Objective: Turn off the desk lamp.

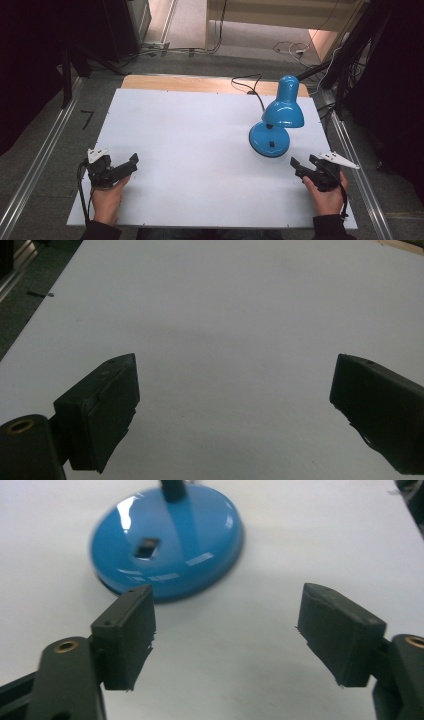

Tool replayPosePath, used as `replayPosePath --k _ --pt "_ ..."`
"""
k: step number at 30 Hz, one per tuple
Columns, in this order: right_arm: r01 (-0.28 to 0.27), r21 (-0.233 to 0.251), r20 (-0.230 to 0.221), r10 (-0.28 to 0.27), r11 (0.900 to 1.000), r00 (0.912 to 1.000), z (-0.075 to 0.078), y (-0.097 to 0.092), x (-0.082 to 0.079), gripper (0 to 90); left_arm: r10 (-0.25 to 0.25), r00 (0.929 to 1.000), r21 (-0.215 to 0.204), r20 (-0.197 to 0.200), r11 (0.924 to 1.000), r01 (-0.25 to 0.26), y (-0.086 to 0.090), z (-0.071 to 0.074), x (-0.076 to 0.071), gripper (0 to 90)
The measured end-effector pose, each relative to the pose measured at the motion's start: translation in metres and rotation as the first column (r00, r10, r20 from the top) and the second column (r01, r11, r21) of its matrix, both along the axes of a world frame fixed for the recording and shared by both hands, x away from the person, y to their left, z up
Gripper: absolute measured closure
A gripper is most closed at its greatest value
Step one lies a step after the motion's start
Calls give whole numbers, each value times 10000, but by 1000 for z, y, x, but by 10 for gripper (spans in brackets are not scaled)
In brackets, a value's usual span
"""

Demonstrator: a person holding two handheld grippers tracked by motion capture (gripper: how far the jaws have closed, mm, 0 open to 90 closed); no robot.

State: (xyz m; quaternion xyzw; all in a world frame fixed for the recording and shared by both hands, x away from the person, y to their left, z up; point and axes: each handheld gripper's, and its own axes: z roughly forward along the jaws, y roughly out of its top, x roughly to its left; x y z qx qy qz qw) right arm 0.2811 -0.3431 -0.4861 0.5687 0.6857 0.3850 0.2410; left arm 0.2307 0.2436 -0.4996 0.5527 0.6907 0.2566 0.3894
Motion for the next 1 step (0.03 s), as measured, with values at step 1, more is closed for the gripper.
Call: replayPosePath --k 1 --pt "158 -55 -150 -159 9999 9998 -3 -4 0 193 -9 10000 11 -1 10000 9 0 0 0 62"
